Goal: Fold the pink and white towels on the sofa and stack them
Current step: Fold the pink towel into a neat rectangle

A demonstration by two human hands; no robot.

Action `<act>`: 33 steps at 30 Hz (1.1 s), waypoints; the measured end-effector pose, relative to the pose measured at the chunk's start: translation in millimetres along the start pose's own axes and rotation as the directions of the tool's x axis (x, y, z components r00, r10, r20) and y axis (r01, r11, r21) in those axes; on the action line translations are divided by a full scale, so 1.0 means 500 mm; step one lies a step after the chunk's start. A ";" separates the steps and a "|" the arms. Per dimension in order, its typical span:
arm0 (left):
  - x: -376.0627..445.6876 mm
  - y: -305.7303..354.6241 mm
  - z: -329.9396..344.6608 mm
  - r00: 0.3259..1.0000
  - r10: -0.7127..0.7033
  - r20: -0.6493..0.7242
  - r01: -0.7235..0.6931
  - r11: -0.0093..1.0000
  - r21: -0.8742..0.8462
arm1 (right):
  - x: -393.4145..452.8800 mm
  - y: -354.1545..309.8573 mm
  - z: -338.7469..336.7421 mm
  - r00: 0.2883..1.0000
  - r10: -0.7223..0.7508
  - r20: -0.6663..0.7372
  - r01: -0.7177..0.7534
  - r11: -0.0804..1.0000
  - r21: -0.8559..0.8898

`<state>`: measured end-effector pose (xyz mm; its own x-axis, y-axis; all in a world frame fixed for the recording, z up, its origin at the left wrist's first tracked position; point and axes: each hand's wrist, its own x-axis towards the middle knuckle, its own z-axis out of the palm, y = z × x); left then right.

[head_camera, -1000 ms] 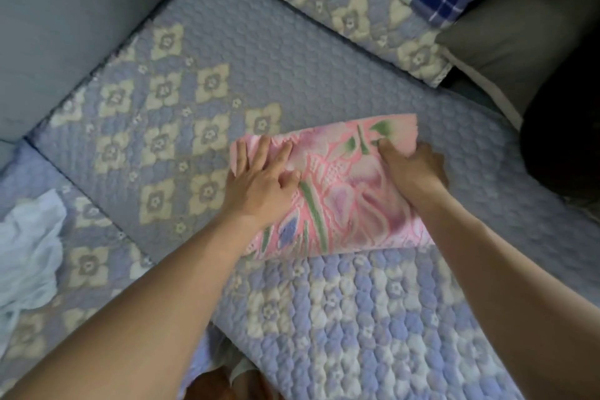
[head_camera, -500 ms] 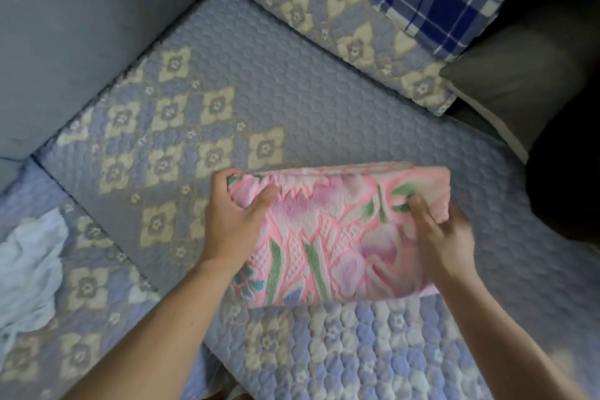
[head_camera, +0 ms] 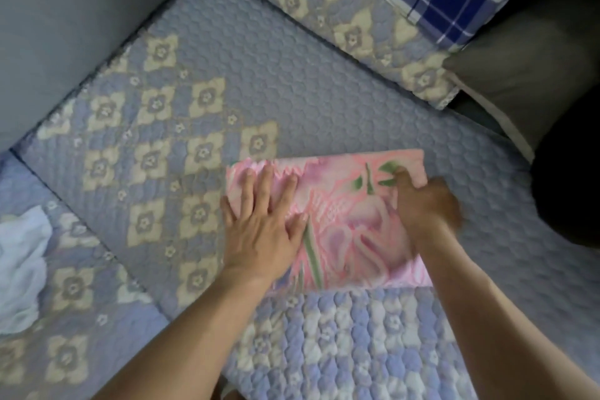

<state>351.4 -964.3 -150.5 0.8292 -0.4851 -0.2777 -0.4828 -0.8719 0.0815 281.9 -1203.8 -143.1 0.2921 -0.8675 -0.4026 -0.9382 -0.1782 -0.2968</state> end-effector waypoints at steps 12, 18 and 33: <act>0.018 -0.006 0.045 0.998 -0.026 -0.057 0.022 0.998 -0.064 | -0.047 -0.022 0.089 0.851 -0.521 0.061 0.504 0.780 -0.370; 0.041 -0.057 0.095 0.979 -0.130 -0.159 0.072 0.943 -0.324 | -0.018 -0.011 0.108 0.828 -0.559 0.045 0.540 0.773 -0.333; 0.039 -0.104 0.014 0.675 -0.345 0.652 0.725 0.145 -0.673 | -0.003 0.055 0.051 0.996 -0.040 0.077 0.031 0.992 0.119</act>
<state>390.6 -928.0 -166.7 0.5424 0.0163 -0.8400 0.7205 -0.5233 0.4551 260.3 -1195.9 -172.8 0.3428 -0.8216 -0.4555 -0.8999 -0.1481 -0.4101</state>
